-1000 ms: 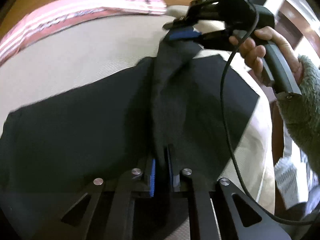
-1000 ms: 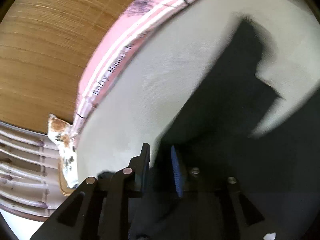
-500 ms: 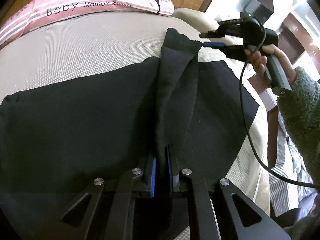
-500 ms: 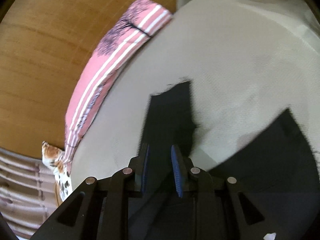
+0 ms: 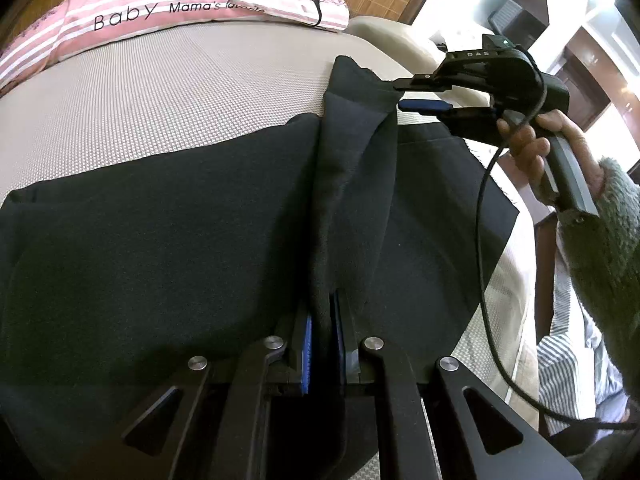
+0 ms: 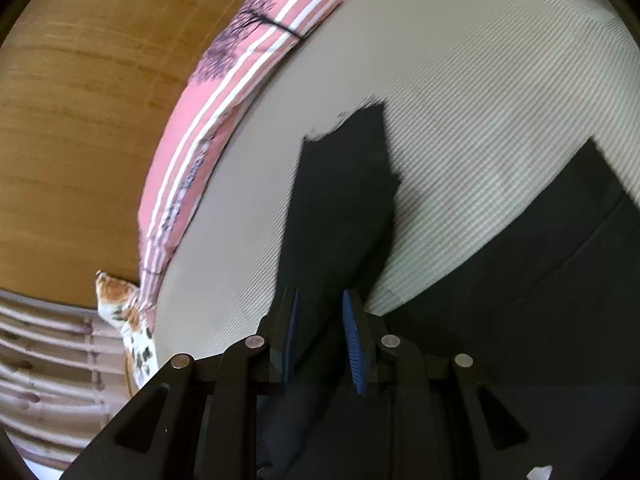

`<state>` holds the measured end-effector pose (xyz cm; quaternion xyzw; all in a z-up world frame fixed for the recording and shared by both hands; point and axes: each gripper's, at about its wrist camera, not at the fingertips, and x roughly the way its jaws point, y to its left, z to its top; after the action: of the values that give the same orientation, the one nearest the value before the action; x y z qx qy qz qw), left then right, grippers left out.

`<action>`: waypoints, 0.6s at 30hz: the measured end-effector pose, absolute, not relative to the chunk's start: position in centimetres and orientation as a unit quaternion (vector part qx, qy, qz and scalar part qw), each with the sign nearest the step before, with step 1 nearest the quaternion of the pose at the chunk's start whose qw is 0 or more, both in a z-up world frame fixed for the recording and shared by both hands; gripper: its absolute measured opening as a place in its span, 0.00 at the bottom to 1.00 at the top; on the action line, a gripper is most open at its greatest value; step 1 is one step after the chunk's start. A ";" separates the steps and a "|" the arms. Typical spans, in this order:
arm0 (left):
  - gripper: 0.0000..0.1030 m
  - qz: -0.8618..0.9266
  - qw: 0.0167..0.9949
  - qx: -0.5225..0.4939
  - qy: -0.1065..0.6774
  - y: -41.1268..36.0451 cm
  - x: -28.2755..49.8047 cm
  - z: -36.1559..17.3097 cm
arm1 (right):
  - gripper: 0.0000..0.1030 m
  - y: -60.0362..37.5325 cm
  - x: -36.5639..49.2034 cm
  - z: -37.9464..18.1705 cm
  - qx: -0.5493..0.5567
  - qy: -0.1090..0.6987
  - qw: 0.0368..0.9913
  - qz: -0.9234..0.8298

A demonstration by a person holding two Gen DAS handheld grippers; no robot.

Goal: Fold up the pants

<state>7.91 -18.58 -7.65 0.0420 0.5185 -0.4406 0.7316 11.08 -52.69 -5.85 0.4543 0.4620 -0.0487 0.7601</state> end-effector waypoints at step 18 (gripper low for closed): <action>0.09 -0.437 0.734 0.043 0.519 -18.9 7.6 -7.8 | 0.16 -56.6 14.5 -7.5 0.476 0.435 0.760 -0.084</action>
<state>7.64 -18.87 -7.80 0.0433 0.5188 -0.4368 0.7336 14.49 -56.57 -7.54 0.4757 0.4346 -0.0837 0.7602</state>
